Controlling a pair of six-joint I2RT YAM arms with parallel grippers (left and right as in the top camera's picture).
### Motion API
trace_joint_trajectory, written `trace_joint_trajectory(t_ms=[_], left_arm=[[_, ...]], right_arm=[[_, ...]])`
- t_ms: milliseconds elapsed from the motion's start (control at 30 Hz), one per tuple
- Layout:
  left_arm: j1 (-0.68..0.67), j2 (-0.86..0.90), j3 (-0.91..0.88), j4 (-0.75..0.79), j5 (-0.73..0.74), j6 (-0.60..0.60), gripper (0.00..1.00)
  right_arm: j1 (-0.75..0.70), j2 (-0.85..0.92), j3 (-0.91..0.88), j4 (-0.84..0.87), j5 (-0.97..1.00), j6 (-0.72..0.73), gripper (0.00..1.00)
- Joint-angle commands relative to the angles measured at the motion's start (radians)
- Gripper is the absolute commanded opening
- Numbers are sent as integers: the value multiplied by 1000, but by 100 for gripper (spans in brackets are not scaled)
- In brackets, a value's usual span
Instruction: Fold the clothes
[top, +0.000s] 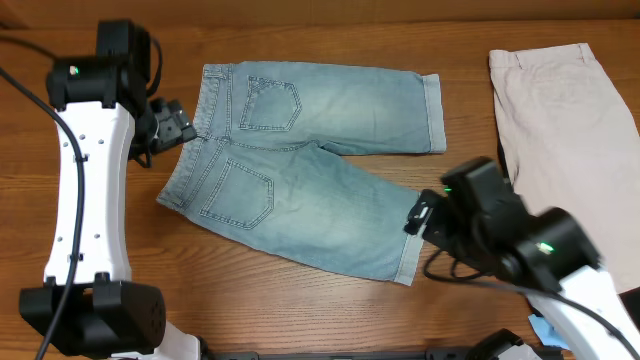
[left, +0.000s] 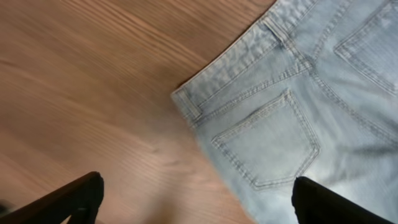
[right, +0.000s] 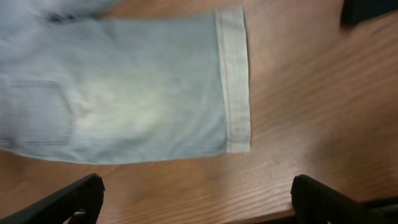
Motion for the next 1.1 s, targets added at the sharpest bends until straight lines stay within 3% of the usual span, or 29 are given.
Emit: trace_joint_trajectory(t_ms=[0,400,867,1067], left_arm=[[49,-23,-143,87,79,-49,96],[93,-21,-541,456,72,-251,90],[98,-19,-740,750,-2,-265,73],[97,-19,-767,836,1,-265,54]], right_arm=[[6,22,-76,21,-48,40,100],[6,93,-143,32,-53,40,97],[6,94,-270,123,-117,42,87],[6,94,-292,137,-127,42,84]])
